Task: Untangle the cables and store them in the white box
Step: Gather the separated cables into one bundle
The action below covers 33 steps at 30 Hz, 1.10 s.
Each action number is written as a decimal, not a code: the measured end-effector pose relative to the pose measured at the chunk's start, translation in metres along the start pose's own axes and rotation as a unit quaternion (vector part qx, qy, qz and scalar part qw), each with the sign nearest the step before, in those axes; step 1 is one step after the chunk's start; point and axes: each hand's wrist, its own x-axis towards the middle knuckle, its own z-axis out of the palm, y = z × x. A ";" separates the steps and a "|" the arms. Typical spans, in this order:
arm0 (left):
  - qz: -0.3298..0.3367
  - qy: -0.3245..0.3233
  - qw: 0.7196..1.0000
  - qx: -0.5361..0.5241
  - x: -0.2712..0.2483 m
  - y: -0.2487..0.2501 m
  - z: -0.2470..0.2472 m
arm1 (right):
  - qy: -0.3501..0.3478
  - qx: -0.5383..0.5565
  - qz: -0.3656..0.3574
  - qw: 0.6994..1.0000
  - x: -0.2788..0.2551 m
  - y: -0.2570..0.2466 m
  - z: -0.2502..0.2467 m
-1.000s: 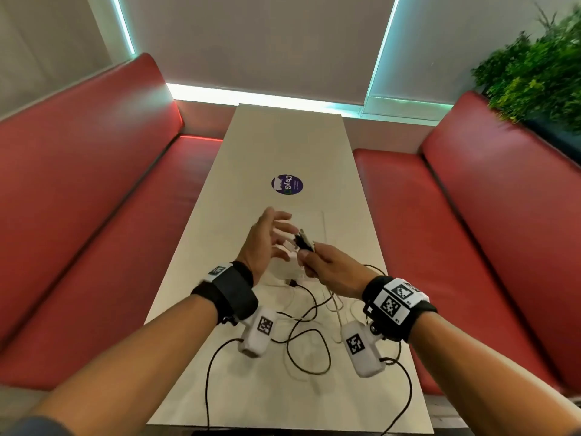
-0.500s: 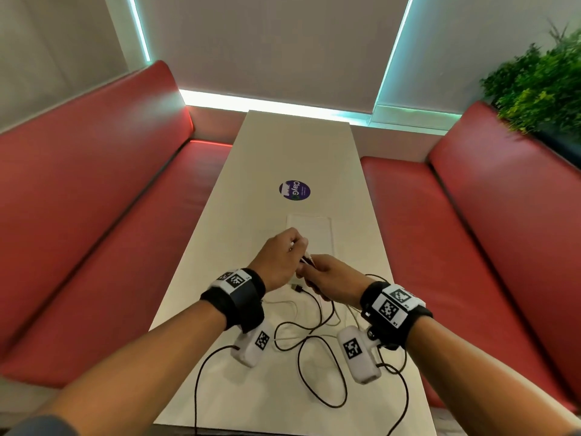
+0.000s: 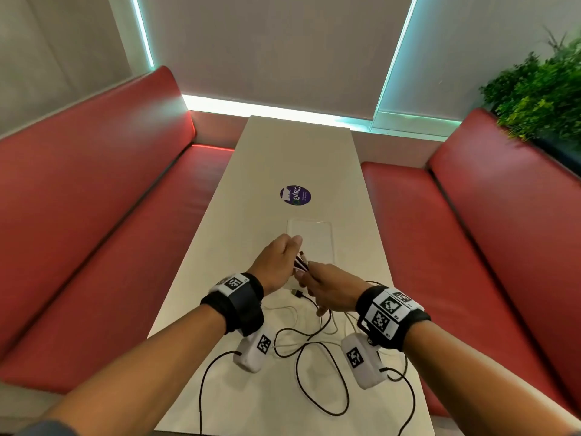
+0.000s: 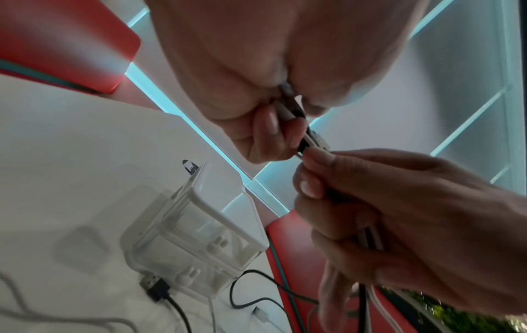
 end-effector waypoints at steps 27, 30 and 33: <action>0.052 0.016 0.996 0.064 -0.008 -0.010 0.013 | 0.052 0.204 0.029 0.977 0.009 0.000 -0.001; 0.045 0.019 0.994 0.093 -0.008 -0.012 0.012 | -0.017 0.270 0.051 0.961 0.008 0.005 -0.004; 0.039 0.047 0.994 0.092 -0.004 -0.012 0.011 | -0.042 0.248 0.031 0.967 0.006 0.004 -0.006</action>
